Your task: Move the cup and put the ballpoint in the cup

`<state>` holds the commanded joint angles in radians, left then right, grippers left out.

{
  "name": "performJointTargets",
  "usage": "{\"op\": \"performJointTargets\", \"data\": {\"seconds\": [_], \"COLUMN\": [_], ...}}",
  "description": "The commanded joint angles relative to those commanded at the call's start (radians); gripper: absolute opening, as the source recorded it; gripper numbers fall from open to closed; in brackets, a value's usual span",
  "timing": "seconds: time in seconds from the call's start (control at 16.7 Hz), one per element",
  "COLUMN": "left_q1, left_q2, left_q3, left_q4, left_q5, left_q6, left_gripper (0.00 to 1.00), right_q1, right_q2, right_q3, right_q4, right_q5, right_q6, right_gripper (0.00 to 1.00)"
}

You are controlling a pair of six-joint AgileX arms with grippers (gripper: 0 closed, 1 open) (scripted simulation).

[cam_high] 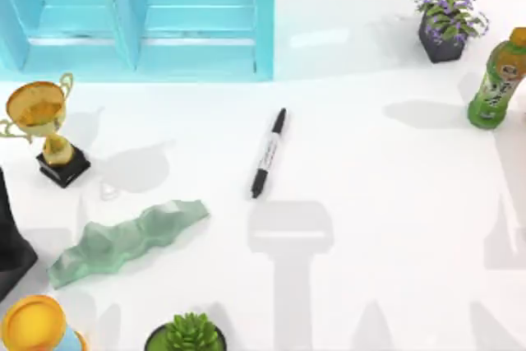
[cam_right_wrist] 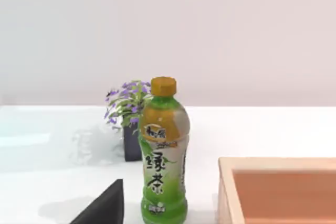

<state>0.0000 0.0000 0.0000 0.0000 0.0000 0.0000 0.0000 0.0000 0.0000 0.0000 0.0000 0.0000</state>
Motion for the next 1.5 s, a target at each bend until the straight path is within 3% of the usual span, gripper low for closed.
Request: {"op": "performJointTargets", "data": {"seconds": [0.24,0.48,1.5], "left_q1": [0.0,0.0,0.0], "left_q2": [0.0,0.0,0.0], "left_q3": [0.0,0.0,0.0], "left_q4": [0.0,0.0,0.0], "left_q5": [0.0,0.0,0.0], "left_q6": [0.0,0.0,0.0], "left_gripper": [1.0,1.0,1.0], "right_q1": [-0.01,-0.067,-0.453], "right_q2": [0.031,0.219,1.741], "right_q3": [0.03,0.208,1.514], "right_q4": [-0.028,-0.181,-1.222], "right_q5": [0.0,0.0,0.002], "right_q6": [-0.01,-0.066,-0.444], "right_gripper": [1.0,1.0,1.0]}}
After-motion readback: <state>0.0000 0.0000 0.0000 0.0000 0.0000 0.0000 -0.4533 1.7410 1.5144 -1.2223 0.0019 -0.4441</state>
